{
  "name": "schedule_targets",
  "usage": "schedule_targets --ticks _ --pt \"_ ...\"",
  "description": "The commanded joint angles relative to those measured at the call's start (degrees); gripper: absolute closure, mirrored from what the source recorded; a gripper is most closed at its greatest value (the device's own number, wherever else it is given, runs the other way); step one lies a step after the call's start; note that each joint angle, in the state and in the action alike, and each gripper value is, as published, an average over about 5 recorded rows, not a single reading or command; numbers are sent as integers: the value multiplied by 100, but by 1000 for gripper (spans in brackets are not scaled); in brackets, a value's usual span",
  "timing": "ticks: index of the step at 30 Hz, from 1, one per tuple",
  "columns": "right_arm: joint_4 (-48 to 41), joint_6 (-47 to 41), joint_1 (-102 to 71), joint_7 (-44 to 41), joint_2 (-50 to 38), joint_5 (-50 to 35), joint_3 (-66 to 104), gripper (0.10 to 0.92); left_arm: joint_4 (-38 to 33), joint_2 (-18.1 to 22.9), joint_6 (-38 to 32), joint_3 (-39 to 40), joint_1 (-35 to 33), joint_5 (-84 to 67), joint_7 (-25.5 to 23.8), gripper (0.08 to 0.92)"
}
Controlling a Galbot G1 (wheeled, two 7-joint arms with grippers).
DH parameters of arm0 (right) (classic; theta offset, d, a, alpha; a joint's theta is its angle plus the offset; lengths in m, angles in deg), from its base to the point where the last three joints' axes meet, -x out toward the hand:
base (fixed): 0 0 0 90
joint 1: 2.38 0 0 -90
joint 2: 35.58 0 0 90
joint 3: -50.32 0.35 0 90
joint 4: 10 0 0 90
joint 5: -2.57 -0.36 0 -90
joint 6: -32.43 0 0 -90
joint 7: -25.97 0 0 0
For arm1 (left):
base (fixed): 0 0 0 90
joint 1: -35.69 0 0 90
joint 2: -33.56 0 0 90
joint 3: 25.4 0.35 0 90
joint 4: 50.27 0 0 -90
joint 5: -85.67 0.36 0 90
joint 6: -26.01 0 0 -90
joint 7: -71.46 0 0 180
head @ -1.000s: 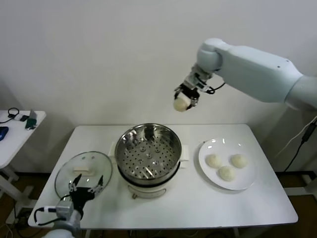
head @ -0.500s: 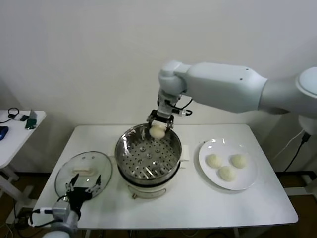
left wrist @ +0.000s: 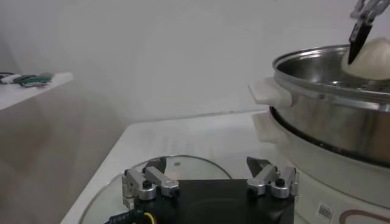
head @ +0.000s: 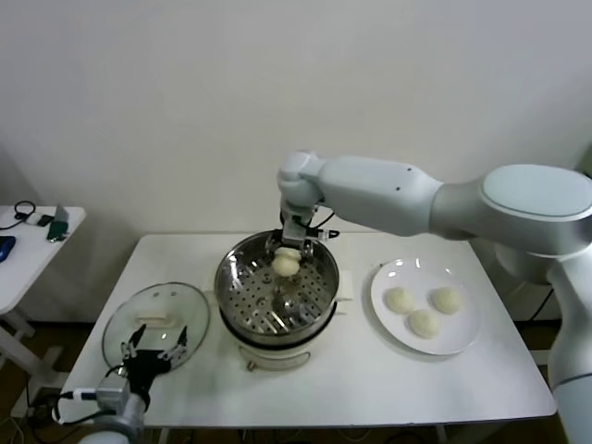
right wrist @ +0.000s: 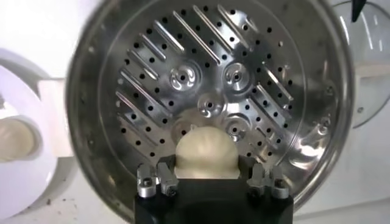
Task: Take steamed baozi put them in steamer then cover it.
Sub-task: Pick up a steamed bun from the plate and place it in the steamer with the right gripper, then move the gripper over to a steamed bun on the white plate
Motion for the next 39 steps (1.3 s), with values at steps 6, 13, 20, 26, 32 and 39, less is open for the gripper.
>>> schedule_targets --ticks 6,13,20,26,32,39 --pt "-1049 402 -507 148 401 355 231 332 25 -21 -32 -2 -16 -46 9 177" --pt "-810 569 -162 100 218 -165 266 216 16 -14 -26 -3 -16 -48 13 177" --pt "275 -152 1677 -524 -717 -3415 -1029 203 -34 4 -13 4 -23 -32 12 177" --pt "1194 -1894 2973 -757 -2113 -5754 -2459 203 -48 -5 8 -9 -8 -10 5 177" --pt "2078 -3469 3743 -285 -3165 -5552 -3761 203 -79 -16 15 5 -6 0 -2 177" --pt "3097 -4692 3126 584 -4164 -5485 -3715 203 -122 11 -19 -9 10 -29 -7 177"
